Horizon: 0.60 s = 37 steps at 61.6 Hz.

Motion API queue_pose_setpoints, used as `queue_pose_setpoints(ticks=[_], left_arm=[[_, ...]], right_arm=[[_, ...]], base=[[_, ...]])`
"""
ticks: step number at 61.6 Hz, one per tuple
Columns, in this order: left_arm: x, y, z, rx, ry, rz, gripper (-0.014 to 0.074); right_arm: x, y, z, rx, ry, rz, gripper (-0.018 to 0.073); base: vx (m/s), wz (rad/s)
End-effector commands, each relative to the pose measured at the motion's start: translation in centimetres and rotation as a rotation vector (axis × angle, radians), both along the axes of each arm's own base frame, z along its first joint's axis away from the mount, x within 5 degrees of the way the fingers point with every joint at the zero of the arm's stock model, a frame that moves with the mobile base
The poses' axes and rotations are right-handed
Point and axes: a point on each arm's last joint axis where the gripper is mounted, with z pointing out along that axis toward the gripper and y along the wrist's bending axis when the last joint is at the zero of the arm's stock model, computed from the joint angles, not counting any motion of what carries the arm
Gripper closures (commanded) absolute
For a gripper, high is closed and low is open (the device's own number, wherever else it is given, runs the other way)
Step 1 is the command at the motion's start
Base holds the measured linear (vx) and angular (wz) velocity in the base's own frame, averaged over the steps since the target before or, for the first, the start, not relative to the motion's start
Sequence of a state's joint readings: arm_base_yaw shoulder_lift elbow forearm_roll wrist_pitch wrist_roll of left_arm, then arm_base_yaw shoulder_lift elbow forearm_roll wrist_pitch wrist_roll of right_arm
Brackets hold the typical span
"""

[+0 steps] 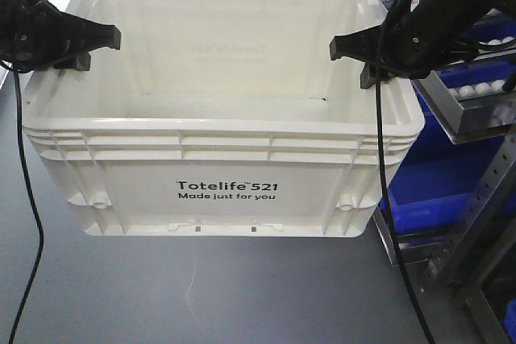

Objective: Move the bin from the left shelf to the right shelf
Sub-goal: 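Keep the tote raised while the base turns toward another rack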

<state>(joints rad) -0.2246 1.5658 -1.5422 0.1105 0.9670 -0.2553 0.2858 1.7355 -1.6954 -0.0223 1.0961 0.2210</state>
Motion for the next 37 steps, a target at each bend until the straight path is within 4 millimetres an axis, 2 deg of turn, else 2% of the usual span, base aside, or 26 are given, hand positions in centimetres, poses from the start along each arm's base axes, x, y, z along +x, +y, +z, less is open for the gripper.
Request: queue_pose_setpoints(ticks=[1,37], left_arm=[[-1.00,0.44,4.23,-0.004,-0.208,-0.017,0.0603],[-1.00,0.44,4.23,-0.004,-0.208,-0.017,0.0602]], right_arm=[[-0.67,-0.92,4.13,-0.004,-0.203,0.003,0.0538],[-0.67,-0.92,4.13,-0.004,-0.202,0.003,0.0538]], base=[[0.29,0.05],[0.31,0.09]])
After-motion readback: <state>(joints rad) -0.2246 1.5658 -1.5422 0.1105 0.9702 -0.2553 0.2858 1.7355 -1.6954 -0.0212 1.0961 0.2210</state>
